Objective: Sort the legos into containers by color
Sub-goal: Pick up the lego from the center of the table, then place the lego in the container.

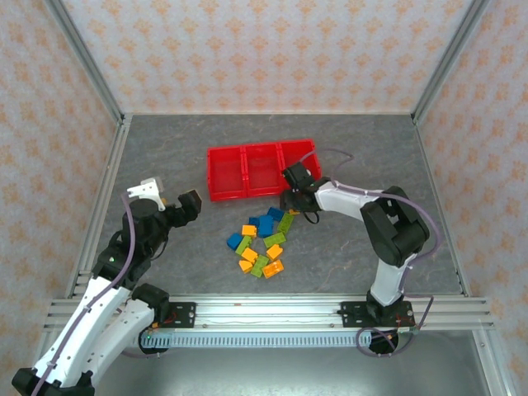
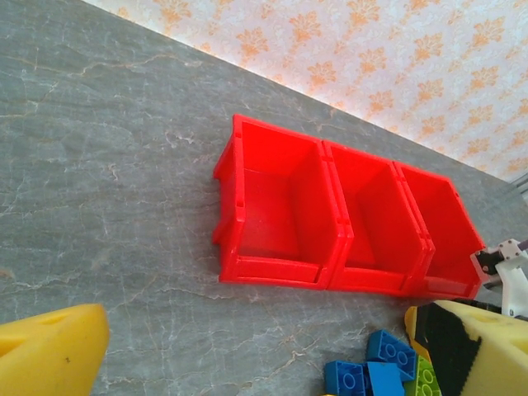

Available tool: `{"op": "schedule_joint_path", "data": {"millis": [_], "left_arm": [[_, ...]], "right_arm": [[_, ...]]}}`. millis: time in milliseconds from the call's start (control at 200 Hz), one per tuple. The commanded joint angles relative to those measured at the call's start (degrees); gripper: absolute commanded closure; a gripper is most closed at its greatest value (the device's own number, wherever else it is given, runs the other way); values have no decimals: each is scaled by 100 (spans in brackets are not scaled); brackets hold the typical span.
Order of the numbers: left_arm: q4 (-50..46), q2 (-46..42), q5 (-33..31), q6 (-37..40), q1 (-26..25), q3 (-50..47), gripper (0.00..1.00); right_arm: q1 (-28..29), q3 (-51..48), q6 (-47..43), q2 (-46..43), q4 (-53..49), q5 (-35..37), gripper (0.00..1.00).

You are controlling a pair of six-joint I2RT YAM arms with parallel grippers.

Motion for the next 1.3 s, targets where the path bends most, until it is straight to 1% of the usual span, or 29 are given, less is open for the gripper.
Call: {"op": "schedule_joint_path", "data": {"millis": [0, 260, 340, 496, 601, 696, 771, 856, 961, 1006, 1131, 1291], "left_arm": [[-76, 127, 50, -82, -63, -70, 1], [-100, 261, 80, -80, -94, -45, 1], [-116, 219, 46, -82, -103, -39, 1], [-114, 116, -13, -91, -112, -33, 1], [-296, 28, -254, -99, -121, 101, 1], [-357, -283, -546, -158, -129, 109, 1], [-343, -556, -588, -210, -129, 74, 1], [-412, -755, -561, -325, -130, 73, 1], [-653, -790, -528, -423, -129, 210, 1], [-743, -790, -520, -430, -129, 268, 1], [-856, -827, -509, -380, -129, 356, 1], [-868, -814, -395, -318, -129, 362, 1]], "right_arm": [[17, 164, 72, 114, -180, 365, 41], [17, 91, 46, 156, -352, 678, 46], [18, -8, 12, 58, -388, 790, 50], [17, -200, -41, -325, -516, 919, 64], [32, -135, -27, -742, -706, 755, 74], [79, 69, -11, -1227, -783, 610, 76], [79, 335, -80, -1572, -832, 509, 76], [79, 742, -407, -1730, -939, 625, 76], [25, 1393, -1070, -1468, -1235, 1172, 77], [-65, 1654, -1318, -1246, -1338, 1263, 77], [-348, 2048, -1920, -635, -1166, 1096, 78], [-644, 2387, -2079, 162, -872, 688, 78]]}}
